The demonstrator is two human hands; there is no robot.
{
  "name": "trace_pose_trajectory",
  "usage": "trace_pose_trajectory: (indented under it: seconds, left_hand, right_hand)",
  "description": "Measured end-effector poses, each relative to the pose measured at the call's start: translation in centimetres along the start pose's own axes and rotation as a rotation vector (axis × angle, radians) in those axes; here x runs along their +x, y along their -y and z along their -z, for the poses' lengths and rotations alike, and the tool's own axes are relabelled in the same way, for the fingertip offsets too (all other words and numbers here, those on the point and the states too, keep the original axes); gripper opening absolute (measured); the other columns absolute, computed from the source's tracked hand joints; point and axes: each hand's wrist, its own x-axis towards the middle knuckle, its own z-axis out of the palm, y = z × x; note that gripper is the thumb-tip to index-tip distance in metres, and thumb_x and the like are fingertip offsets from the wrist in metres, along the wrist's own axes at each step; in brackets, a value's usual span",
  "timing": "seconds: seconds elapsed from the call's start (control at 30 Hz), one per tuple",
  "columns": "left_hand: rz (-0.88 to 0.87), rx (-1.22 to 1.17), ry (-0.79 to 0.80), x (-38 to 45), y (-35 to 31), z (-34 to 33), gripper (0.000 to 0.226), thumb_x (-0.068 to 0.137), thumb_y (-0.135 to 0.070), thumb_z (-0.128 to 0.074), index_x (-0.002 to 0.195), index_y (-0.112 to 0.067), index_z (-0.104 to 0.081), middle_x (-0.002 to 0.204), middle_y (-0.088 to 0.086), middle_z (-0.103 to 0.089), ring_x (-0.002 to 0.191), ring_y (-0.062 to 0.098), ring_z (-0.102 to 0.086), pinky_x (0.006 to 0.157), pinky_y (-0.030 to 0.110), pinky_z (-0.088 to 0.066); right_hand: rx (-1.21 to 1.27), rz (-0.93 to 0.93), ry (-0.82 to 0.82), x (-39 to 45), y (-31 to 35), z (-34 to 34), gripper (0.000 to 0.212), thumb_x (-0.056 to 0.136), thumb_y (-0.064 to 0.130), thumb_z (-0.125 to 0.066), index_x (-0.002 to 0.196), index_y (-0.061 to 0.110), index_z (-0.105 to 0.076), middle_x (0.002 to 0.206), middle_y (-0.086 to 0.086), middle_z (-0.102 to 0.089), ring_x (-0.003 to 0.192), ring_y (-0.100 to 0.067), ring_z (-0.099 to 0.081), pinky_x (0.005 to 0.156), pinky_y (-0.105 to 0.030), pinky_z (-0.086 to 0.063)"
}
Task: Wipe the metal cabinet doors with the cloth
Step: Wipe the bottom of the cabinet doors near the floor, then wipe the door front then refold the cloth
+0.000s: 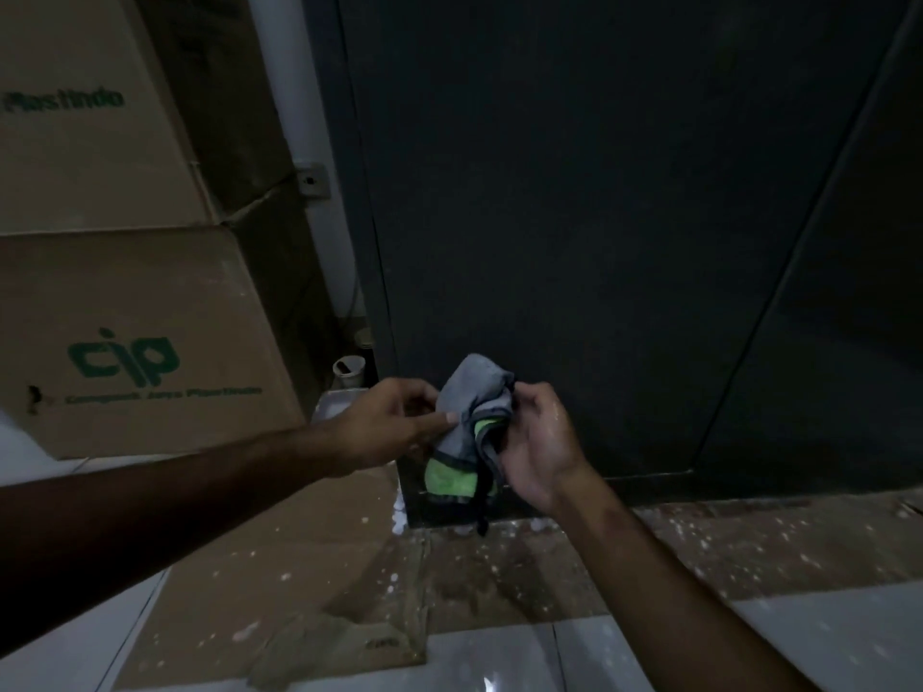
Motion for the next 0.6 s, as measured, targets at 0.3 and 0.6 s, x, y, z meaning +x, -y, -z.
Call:
trace_pose_trajectory:
  seconds: [0.3,0.6]
  left_hand:
    - [-0.172,0.242,-0.204,-1.2,0.4,2.0,0.021,0.104,-0.017,-0.063,0.110,-0.036,-0.058,0.100,-0.007,-0.069,0.090,-0.002,-0.071,0.067,0.021,-0.057]
    - [-0.173,0.325,-1.315,1.0,-4.4,1.2,0.028,0.106,-0.048,-0.047,0.129,-0.035,-0.054,0.134,0.005,-0.043,0.120,0.020,-0.043,0.100,0.053,-0.049]
  right_hand:
    - [-1.537,0.369,0.175,2.0,6.8,-4.1,0.024,0.082,0.028,-0.085,0.095,0.029,-0.064,0.095,0.006,-0.070,0.087,-0.007,-0.069,0.070,-0.032,-0.061]
    - [-1.631,0.886,0.067,2.3,8.9,-10.9,0.025,0.092,0.049,-0.070,0.105,0.028,-0.063,0.086,0.013,-0.060,0.074,0.002,-0.056,0.058,-0.017,-0.039]
